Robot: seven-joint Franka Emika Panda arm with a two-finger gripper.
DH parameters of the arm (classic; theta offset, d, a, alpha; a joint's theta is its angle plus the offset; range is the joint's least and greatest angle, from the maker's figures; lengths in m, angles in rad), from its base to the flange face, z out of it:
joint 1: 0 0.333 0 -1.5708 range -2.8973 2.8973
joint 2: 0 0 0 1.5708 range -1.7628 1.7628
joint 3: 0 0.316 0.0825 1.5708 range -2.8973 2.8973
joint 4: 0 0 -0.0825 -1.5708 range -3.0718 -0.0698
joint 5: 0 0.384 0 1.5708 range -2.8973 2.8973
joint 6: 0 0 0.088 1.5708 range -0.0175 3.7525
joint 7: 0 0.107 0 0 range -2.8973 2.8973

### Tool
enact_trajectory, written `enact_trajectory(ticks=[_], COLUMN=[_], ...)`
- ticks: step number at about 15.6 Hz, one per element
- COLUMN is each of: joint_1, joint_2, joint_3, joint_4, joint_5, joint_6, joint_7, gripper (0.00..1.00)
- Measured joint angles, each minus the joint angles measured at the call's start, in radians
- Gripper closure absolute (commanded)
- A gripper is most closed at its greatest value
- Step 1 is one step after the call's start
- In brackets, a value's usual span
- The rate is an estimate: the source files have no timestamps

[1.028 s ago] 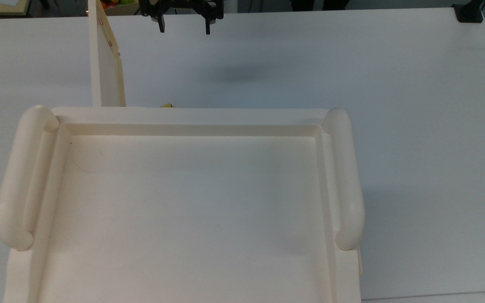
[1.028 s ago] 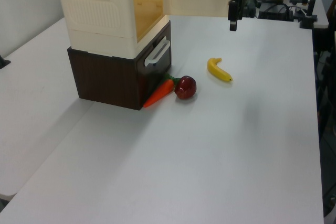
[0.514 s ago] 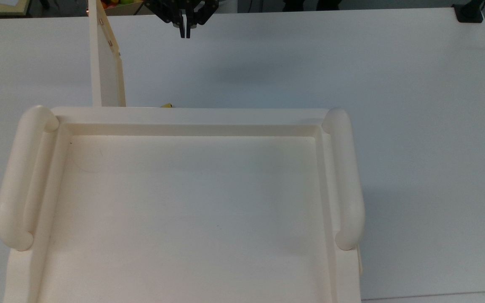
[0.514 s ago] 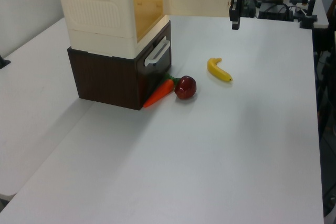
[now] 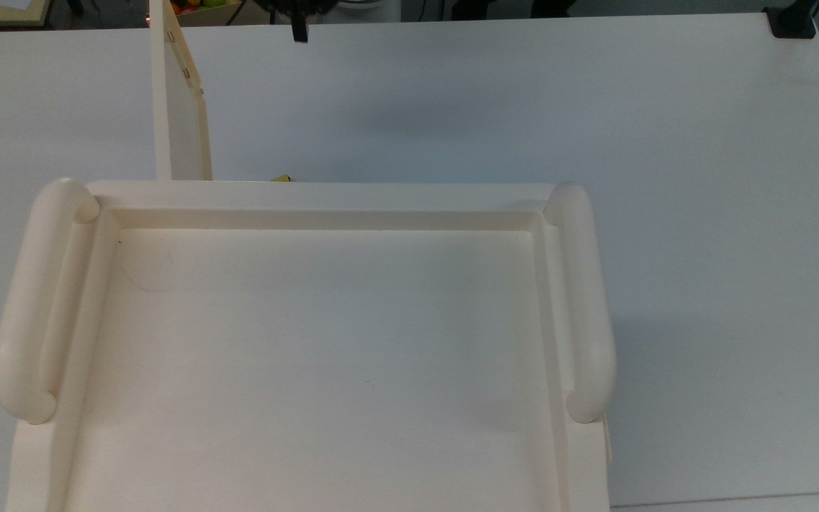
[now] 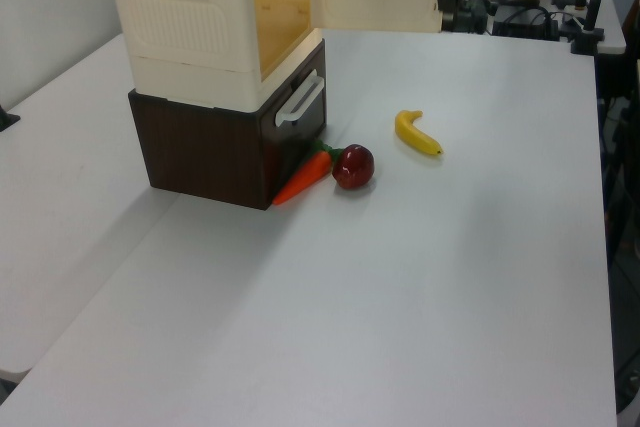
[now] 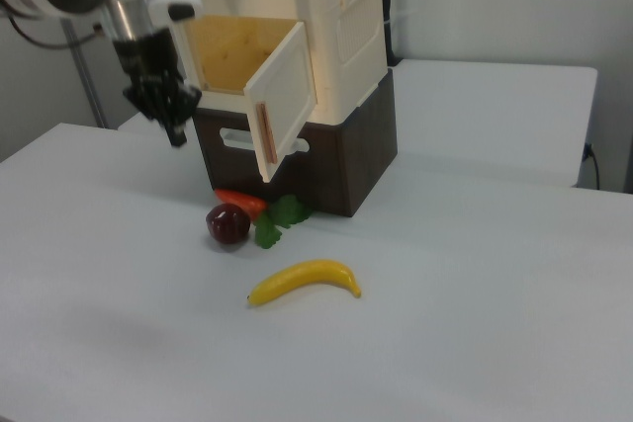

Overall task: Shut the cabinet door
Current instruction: 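Move the gripper down behind the open cream door's outer edge, then push the cream door with the gripper, swinging it shut against the cabinet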

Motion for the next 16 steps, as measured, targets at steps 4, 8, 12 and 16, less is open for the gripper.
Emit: enact_trajectory(ticks=[4,8,12,16], joint_1=[-0.026,-0.073,-0.149,-0.205], joint_2=[-0.019,-0.027,-0.024,0.013], joint_3=[-0.001,-0.005,-0.014,-0.028], joint_4=[0.147,0.241,0.267,0.261], joint_5=[0.000,0.000,0.000,0.006], joint_6=[-0.035,-0.030,0.067,0.150], joint_7=[0.000,0.000,0.000,0.000], gripper=[1.00,1.00,1.00,1.00])
